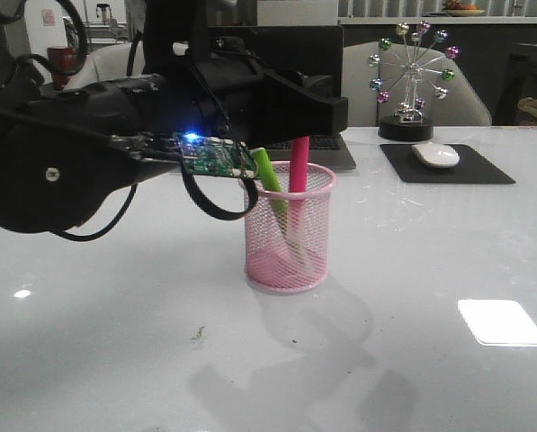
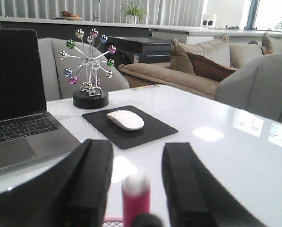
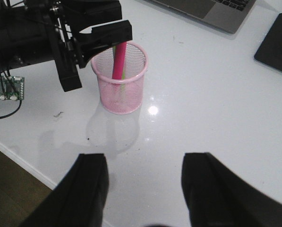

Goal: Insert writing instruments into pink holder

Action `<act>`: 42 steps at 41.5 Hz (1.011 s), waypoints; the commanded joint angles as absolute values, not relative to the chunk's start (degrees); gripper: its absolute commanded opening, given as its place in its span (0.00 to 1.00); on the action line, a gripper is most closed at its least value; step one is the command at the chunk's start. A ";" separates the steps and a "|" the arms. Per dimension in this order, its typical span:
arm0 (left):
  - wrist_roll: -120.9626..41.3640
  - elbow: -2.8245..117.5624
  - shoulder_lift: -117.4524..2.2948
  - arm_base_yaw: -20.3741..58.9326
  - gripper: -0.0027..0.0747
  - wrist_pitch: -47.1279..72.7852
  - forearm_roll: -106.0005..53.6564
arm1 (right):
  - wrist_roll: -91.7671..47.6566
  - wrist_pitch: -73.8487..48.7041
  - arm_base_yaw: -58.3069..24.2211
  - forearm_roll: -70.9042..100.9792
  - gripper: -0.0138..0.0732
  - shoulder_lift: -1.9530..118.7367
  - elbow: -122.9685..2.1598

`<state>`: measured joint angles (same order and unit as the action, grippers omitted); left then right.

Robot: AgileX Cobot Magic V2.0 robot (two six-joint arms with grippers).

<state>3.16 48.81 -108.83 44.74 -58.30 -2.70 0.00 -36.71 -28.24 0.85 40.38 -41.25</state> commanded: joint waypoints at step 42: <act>-2.47 47.91 -51.22 45.05 0.60 23.52 -0.82 | -0.60 -32.93 -27.84 0.36 0.70 40.29 -42.79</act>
